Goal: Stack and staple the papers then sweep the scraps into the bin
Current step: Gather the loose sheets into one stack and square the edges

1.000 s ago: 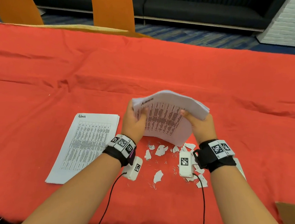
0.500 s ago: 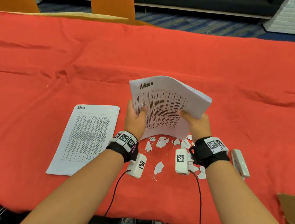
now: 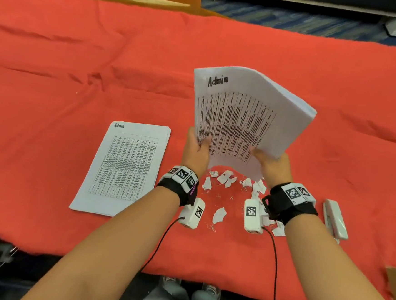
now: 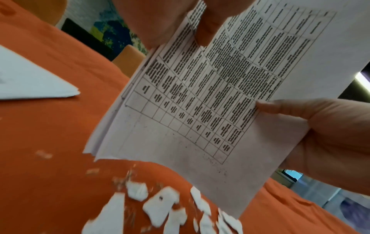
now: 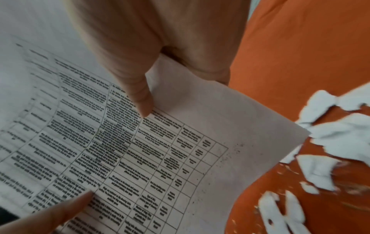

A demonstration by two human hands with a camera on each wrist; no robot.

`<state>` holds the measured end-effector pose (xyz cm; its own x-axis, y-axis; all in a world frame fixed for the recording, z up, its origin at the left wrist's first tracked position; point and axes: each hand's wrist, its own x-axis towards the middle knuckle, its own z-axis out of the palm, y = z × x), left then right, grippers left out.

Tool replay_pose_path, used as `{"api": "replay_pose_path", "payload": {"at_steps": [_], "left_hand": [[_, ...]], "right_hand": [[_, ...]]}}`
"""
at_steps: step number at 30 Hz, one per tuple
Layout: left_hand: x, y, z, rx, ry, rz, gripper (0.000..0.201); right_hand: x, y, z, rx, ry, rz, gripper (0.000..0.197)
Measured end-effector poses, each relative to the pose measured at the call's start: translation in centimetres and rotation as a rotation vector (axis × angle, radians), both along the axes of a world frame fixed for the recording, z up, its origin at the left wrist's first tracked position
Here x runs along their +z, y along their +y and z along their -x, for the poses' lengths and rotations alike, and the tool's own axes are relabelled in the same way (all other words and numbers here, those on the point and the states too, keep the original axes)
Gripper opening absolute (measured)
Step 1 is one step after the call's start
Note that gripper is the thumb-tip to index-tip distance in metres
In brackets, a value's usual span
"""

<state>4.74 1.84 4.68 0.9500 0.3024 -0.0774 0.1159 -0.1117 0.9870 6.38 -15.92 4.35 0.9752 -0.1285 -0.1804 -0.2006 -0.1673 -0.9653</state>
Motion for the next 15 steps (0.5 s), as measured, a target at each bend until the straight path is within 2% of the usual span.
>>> {"api": "replay_pose_path", "payload": {"at_steps": [5, 8, 11, 15], "left_hand": [[2.6, 3.5, -0.9, 0.037, -0.037, -0.054, 0.031], [2.9, 7.7, -1.4, 0.066, -0.001, -0.037, 0.037], [2.8, 12.7, -1.5, 0.076, 0.11, -0.081, 0.036], [0.9, 20.1, -1.2, 0.086, 0.301, -0.16, 0.034]], "right_hand": [[2.5, 2.6, -1.1, 0.07, -0.055, 0.027, 0.022], [3.1, 5.7, -1.9, 0.123, -0.019, 0.014, 0.033], [2.7, 9.7, -2.4, 0.181, 0.005, 0.037, 0.036], [0.7, 16.4, -2.3, 0.21, 0.081, 0.083, 0.028]]}}
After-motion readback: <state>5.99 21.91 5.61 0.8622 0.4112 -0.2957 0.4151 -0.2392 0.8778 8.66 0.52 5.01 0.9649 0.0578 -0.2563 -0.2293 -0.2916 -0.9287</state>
